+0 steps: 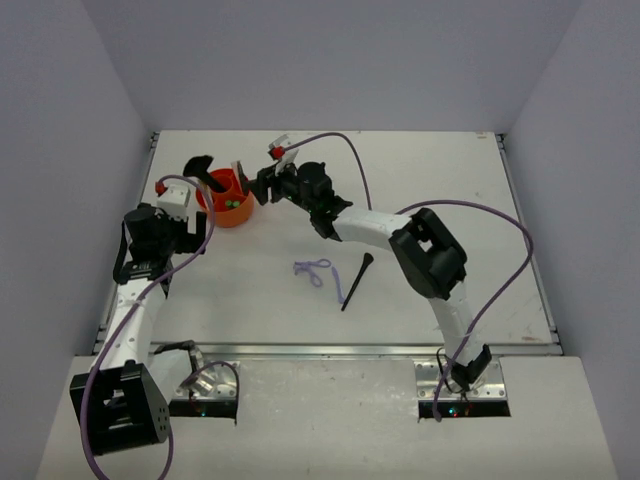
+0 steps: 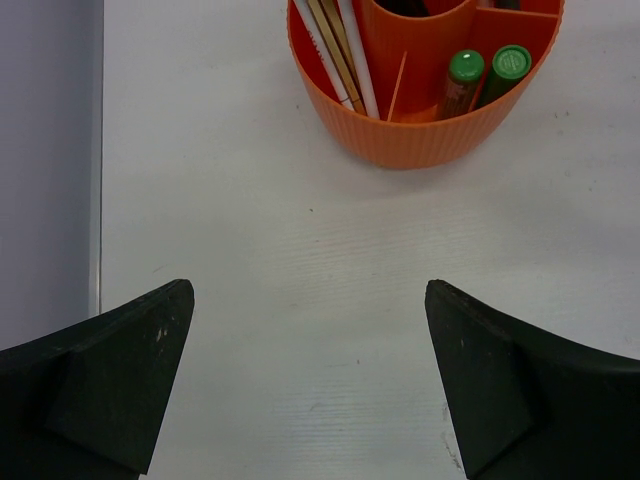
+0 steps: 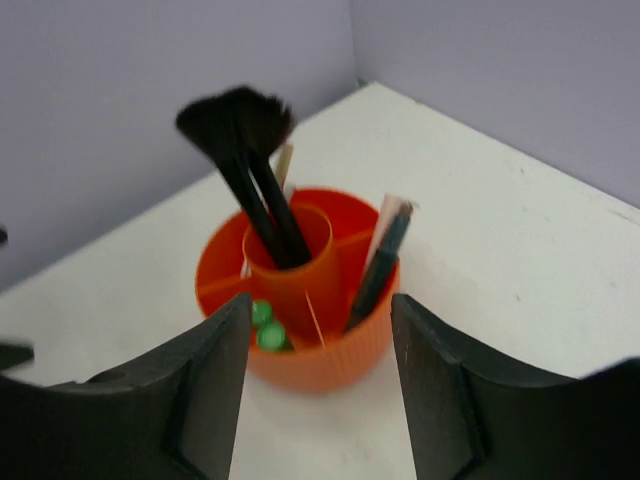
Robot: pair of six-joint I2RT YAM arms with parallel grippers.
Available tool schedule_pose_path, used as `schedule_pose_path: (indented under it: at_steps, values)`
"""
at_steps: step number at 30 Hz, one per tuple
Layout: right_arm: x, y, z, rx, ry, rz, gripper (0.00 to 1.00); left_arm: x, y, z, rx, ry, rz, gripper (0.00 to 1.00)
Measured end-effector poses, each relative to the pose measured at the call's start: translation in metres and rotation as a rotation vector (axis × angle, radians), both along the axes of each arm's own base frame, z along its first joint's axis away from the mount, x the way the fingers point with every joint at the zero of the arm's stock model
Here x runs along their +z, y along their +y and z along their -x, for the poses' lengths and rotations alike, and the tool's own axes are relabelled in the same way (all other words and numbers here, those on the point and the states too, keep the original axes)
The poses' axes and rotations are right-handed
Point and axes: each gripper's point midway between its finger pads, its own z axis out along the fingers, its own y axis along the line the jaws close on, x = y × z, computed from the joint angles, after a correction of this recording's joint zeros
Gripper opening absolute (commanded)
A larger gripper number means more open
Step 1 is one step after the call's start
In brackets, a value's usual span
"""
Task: Organize the makeup
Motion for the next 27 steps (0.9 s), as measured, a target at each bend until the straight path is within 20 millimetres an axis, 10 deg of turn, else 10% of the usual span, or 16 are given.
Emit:
schedule_pose_path:
  at_steps: [5, 10, 18, 27]
  values:
    - [0.020, -0.061, 0.043, -0.076, 0.113, 0.154, 0.84, 0.017, 0.000, -0.006, -0.008, -0.029, -0.003, 0.99]
    - [0.015, -0.150, 0.095, -0.250, 0.320, 0.221, 0.75, 0.024, -0.004, -0.008, -0.028, -0.039, 0.006, 0.98]
    - [-0.114, -0.267, 0.177, -0.644, 0.821, 0.306, 0.75, 0.032, -0.008, -0.009, -0.043, -0.049, 0.024, 0.99]
    - [-0.173, -0.295, 0.205, -0.873, 1.032, 0.296, 0.69, 0.047, -0.012, -0.002, -0.055, -0.091, 0.018, 0.99]
